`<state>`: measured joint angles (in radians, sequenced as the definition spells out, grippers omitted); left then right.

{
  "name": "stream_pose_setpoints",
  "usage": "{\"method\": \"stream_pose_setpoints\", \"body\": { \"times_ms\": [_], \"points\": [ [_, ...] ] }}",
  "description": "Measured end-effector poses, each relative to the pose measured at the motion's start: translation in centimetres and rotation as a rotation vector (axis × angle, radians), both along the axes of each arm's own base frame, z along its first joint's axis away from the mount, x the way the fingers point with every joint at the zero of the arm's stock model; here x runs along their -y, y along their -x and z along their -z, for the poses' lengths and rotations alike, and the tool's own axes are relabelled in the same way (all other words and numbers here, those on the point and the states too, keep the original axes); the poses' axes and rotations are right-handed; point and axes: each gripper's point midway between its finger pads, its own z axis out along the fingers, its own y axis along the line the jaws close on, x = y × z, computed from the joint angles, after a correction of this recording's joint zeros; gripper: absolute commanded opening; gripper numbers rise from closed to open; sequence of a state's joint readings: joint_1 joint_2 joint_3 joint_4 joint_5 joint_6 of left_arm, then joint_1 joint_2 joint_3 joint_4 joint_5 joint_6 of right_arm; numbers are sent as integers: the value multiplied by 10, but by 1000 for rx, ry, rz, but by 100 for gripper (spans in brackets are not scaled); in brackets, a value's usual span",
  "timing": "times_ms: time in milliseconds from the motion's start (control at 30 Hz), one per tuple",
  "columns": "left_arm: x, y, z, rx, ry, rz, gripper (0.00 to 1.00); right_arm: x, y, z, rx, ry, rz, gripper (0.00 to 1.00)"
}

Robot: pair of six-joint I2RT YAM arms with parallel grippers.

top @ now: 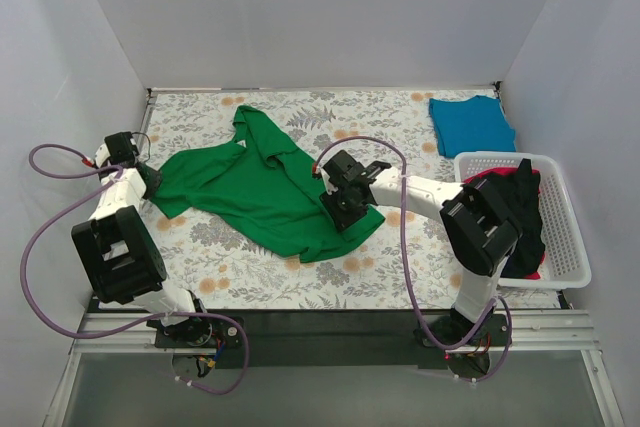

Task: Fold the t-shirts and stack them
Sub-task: Flatten the tshirt out

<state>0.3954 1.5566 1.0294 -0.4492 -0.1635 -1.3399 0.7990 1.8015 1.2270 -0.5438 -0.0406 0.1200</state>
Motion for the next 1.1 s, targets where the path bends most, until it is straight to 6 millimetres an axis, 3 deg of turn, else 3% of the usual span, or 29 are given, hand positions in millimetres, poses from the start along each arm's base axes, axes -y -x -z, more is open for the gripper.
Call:
{"method": "stream_pose_setpoints", "body": {
  "times_ms": [300,433,500,733,833,967,1000,1100],
  "points": [
    [2,-2,0,10,6,7,0,2,4,15,-27,34,-4,35],
    [2,-2,0,10,8,9,0,2,4,17,-23,45,-8,16],
    [2,-2,0,10,8,9,0,4,3,19,-17,60,-10,2],
    [2,-2,0,9,8,9,0,16,-11,14,56,139,-12,1],
    [2,0,2,4,6,5,0,29,-36,1,147,205,6,1],
    [2,1,4,2,8,-3,0,61,-102,-31,287,278,117,1],
    [3,2,6,0,12,-6,0,74,-126,-41,325,296,170,4],
    [6,8,14,-17,29,-13,0,118,-203,-71,451,358,368,32]
  ]
}}
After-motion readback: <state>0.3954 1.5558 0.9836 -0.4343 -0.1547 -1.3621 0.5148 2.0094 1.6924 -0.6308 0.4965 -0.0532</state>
